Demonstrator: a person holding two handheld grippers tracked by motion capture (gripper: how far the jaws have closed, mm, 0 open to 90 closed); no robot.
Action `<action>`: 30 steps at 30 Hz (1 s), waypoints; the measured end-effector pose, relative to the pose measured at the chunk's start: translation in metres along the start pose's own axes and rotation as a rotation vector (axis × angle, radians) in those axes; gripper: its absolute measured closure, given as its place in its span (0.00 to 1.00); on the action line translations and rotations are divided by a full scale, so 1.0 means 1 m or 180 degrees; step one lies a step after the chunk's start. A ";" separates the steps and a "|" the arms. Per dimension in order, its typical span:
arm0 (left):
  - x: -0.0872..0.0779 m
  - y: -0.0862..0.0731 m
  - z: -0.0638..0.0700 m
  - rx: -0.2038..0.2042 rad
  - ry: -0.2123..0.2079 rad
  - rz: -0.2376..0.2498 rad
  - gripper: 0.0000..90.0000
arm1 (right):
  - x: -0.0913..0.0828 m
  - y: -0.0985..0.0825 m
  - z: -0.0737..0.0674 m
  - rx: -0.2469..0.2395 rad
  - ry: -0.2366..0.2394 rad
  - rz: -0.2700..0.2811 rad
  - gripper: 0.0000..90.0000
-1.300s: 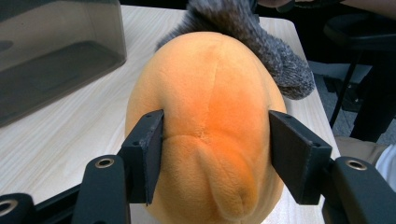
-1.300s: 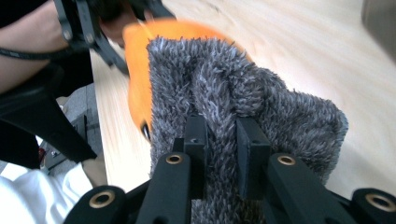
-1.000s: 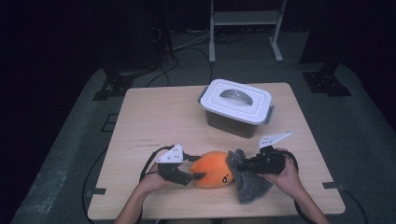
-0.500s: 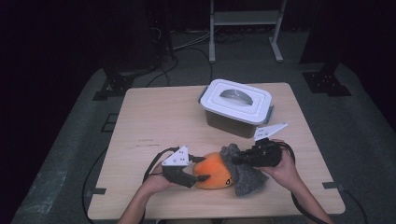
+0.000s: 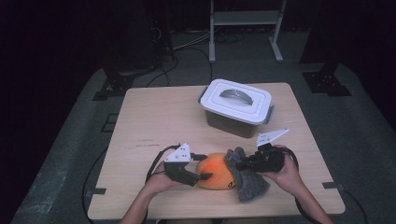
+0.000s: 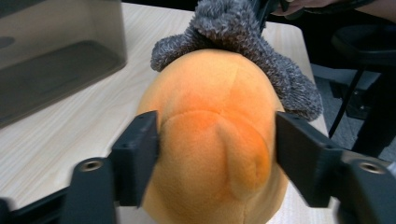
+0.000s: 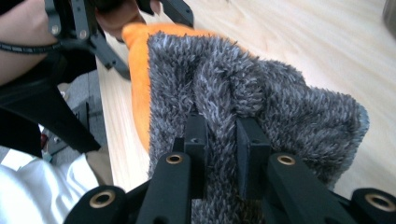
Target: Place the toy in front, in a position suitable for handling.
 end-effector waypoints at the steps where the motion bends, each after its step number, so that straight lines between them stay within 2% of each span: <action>1: 0.001 0.001 0.001 0.0023 -0.0005 -0.0008 0.41 | -0.001 0.000 -0.001 -0.0029 -0.0028 -0.0023 0.85; 3: 0.003 0.003 0.004 0.0054 -0.0001 -0.0013 0.42 | -0.007 0.006 -0.005 -0.0127 -0.0129 -0.0068 0.85; 6: 0.006 0.005 0.007 0.0077 -0.0017 -0.0001 0.42 | -0.011 0.019 -0.012 -0.0229 -0.0121 -0.0014 0.85; 9: 0.007 0.006 0.009 0.0097 -0.0025 0.0005 0.42 | -0.007 0.033 -0.021 -0.0340 -0.0101 -0.0008 0.85; 11: 0.007 0.005 0.009 0.0104 0.0000 -0.0001 0.40 | 0.001 0.038 -0.025 -0.0433 -0.0101 -0.0081 0.85; 14: 0.006 0.002 0.006 0.0031 0.0056 -0.0038 0.34 | 0.011 0.036 -0.025 -0.0417 -0.0102 -0.0214 0.85; 17: 0.004 0.003 0.005 -0.0016 0.0066 -0.0041 0.31 | 0.012 0.034 -0.024 -0.0408 -0.0098 -0.0257 0.85; 18: 0.004 0.003 0.005 -0.0024 0.0056 -0.0035 0.31 | 0.011 0.033 -0.023 -0.0401 -0.0104 -0.0276 0.85; 21: 0.004 0.004 0.008 0.0013 0.0042 -0.0014 0.45 | 0.004 0.032 -0.022 -0.0420 -0.0172 -0.0369 0.85; 23: 0.006 0.007 0.010 0.0061 0.0058 -0.0005 0.48 | -0.001 0.034 -0.024 -0.0467 -0.0207 -0.0383 0.85; 27: 0.012 0.012 0.015 0.0128 0.0029 0.0034 0.50 | -0.007 0.048 -0.036 -0.0561 -0.0188 -0.0334 0.85; 30: 0.016 0.016 0.020 0.0189 0.0013 0.0025 0.49 | -0.002 0.056 -0.046 -0.0663 -0.0150 -0.0372 0.85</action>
Point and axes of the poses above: each handheld gripper's, and its own axes: x roughly forward along the jaws, y roughly out of its top, z roughly to its right, the point moved 5 cm from there along x, roughly forward along the jaws, and after that the axes turned 2 degrees about z, right-handed, at the moved point
